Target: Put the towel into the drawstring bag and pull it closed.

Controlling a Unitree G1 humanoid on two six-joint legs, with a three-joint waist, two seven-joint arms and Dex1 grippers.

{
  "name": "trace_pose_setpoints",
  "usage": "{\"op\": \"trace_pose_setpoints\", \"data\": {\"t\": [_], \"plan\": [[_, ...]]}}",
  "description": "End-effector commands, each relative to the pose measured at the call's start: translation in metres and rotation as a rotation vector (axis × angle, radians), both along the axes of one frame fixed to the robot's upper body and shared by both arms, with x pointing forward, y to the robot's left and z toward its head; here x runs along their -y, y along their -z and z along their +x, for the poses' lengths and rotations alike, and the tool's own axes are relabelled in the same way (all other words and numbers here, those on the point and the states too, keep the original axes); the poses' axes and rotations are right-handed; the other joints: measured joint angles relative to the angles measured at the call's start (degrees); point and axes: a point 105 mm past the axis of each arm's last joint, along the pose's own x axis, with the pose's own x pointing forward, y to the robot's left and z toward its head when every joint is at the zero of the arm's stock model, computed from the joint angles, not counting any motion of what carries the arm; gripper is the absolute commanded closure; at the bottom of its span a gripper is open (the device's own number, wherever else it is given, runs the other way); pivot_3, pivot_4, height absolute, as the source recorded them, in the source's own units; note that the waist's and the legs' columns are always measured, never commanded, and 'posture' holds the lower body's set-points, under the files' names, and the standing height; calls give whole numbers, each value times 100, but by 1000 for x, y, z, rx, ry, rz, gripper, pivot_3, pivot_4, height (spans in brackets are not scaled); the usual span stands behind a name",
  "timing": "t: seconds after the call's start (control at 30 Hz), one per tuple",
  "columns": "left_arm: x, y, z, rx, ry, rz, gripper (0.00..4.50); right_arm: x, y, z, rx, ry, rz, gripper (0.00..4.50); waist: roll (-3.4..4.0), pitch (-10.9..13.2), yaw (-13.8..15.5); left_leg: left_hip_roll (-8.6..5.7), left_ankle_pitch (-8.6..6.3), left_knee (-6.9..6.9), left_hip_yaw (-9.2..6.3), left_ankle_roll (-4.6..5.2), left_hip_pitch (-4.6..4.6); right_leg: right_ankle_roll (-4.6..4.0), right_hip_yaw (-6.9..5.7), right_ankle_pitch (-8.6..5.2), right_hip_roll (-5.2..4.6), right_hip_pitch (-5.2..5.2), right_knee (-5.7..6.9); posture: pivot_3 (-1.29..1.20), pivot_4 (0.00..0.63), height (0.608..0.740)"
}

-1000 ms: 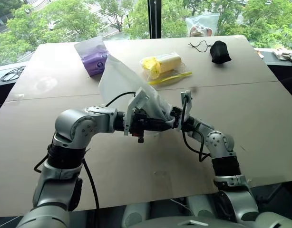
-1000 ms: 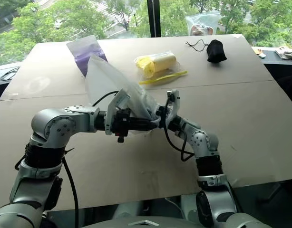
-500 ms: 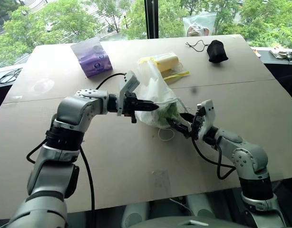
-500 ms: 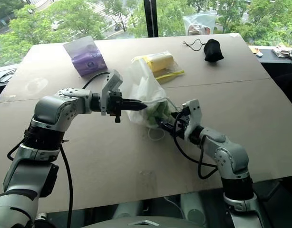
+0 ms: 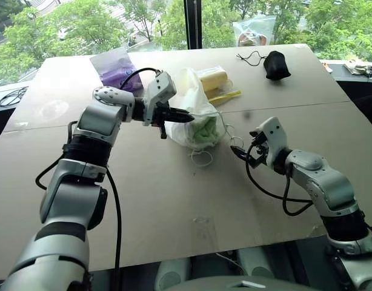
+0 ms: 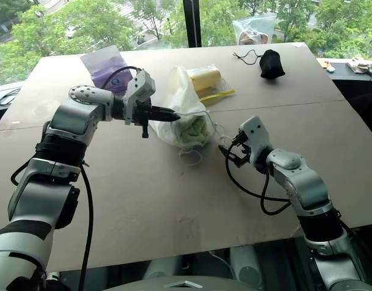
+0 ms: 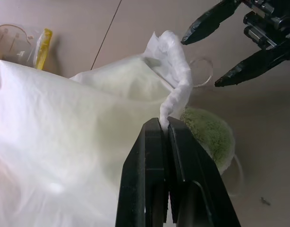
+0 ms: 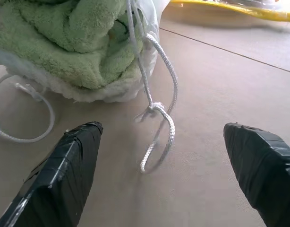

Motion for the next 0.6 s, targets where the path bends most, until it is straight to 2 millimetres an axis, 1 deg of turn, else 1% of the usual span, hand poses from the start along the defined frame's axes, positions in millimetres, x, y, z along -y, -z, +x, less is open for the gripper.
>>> {"op": "trace_pose_setpoints", "data": {"t": [0.03, 0.07, 0.13, 0.17, 0.2, 0.3, 0.33, 0.37, 0.43, 0.53, 0.57, 0.6], "plan": [[1, -14, 1, 76, 17, 9, 4500, -5, -2, 17, 29, -5, -8, 479, 0, 0, 7, 1, 0, 0, -1, 0, -1, -6, -1, 4, -1, 0, 2, 0, 150, 740], [1, -15, 1, 78, 16, 7, 4500, -5, -2, 19, 32, -7, -10, 676, 0, 0, 8, 3, 0, 0, -2, 0, -3, -7, -3, 4, -2, 0, 1, 0, 150, 740], [0, -17, 2, 93, 4, 5, 4500, -5, -2, 22, 44, -17, -24, 1252, 0, 0, 22, 5, -1, -1, -3, 2, -6, -7, -5, 4, -5, -1, 0, 0, 150, 740], [0, -18, 3, 101, -2, 7, 4500, -6, -2, 22, 52, -25, -33, 1883, 0, 0, 26, 5, -2, 0, -4, 3, -8, -7, -7, 4, -8, -1, -2, 0, 150, 740], [-2, -19, 3, 108, -11, 5, 4500, -6, -4, 20, 56, -31, -24, 2317, 0, 0, 25, 5, -3, 0, -4, 4, -9, -6, -7, 4, -9, -2, -2, 0, 150, 740], [-7, -23, 5, 135, -39, -9, 4500, -5, -14, 9, 69, -60, 6, 3903, 0, 0, 22, 5, -4, 0, -20, 7, -9, -6, -5, 4, -11, -2, -3, 0, 150, 740], [-8, -23, 6, 141, -50, -17, 4500, -5, -16, 5, 72, -68, 16, 4167, 0, 0, 22, 5, -4, 0, -21, 7, -9, -6, -5, 4, -11, -2, -2, 0, 150, 740], [-9, -24, 6, 141, -61, -32, 4500, -5, -19, 2, 77, -74, 32, 4362, 1, 1, 24, 5, -4, 0, -26, 7, -8, -6, -6, 4, -10, -2, -2, 0, 150, 740], [-10, -24, 5, 125, -79, -69, 4500, -7, -28, -5, 81, -86, 88, 4362, 1, 1, 24, 6, -4, -1, -36, 7, -8, -6, -11, 4, -9, -2, 0, 0, 150, 740], [-10, -24, -7, 17, -61, -157, 4500, -11, -38, -11, 93, -94, 139, 4362, 1, 1, 0, 7, -4, 0, -34, 7, -7, -6, -7, 4, -9, -2, 3, 0, 150, 740], [-10, -27, -10, 2, -57, -187, 4214, -12, -40, -13, 92, -96, 153, 4484, 1, 1, -1, 7, -4, 1, -33, 7, -6, -6, -7, 4, -9, -2, 6, 0, 150, 740], [-12, -31, -11, 8, -73, -218, 3894, -13, -41, -13, 90, -95, 162, 4500, 1, 0, 2, 8, -4, 2, -35, 7, -6, -6, -8, 4, -8, -2, 6, 0, 150, 740]]}}
